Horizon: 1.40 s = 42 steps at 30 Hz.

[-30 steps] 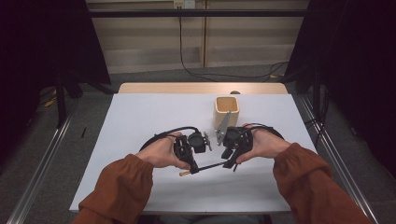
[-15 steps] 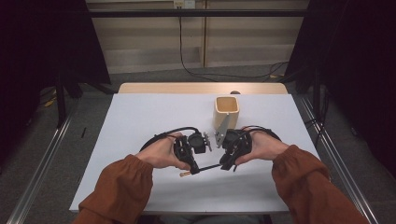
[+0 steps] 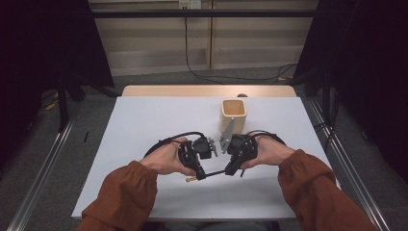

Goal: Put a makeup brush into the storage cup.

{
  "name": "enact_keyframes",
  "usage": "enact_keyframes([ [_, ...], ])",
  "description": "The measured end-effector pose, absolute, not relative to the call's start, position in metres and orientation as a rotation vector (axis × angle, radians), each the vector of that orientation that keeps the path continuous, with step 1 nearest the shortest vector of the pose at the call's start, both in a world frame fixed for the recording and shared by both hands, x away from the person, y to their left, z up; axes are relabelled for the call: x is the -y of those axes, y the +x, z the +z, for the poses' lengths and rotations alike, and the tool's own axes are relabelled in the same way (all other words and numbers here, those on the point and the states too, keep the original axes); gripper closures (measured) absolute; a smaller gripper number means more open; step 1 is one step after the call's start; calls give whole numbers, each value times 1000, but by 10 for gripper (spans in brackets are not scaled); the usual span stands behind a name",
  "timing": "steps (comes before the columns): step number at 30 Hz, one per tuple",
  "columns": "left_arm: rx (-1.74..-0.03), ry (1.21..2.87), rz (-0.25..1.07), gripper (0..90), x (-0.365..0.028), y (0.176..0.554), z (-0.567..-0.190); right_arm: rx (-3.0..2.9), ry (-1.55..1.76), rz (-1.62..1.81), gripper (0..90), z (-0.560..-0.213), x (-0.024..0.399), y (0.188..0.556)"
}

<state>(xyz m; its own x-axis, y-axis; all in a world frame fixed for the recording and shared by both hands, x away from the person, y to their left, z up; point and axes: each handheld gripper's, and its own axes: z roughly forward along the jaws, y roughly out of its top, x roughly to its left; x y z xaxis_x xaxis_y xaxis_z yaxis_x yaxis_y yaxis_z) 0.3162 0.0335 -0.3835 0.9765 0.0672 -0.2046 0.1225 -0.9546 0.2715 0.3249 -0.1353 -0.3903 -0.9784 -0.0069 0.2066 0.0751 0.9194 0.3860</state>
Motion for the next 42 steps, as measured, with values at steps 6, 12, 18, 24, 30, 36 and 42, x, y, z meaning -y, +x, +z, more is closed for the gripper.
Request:
enact_keyframes([
  [6,-110,2818,-274,834,-36,317,-383,2863,-65,-586,856,-389,137,324],
  [12,-134,2793,-252,753,-39,316,-388,2858,-73,-601,856,-390,140,325],
  [18,-168,2759,-220,554,-43,319,-386,2852,-95,-602,856,-388,142,325],
  [24,-208,2709,-174,310,-45,319,-385,2847,-102,-633,856,-388,142,326],
  [30,-244,2682,-125,114,-49,324,-385,2844,-121,-644,856,-388,146,327],
  [36,-248,2655,-94,75,-54,324,-385,2841,-132,-677,856,-388,150,328],
  [42,-320,2591,-40,47,-70,326,-383,2847,-173,-698,856,-385,160,326],
])
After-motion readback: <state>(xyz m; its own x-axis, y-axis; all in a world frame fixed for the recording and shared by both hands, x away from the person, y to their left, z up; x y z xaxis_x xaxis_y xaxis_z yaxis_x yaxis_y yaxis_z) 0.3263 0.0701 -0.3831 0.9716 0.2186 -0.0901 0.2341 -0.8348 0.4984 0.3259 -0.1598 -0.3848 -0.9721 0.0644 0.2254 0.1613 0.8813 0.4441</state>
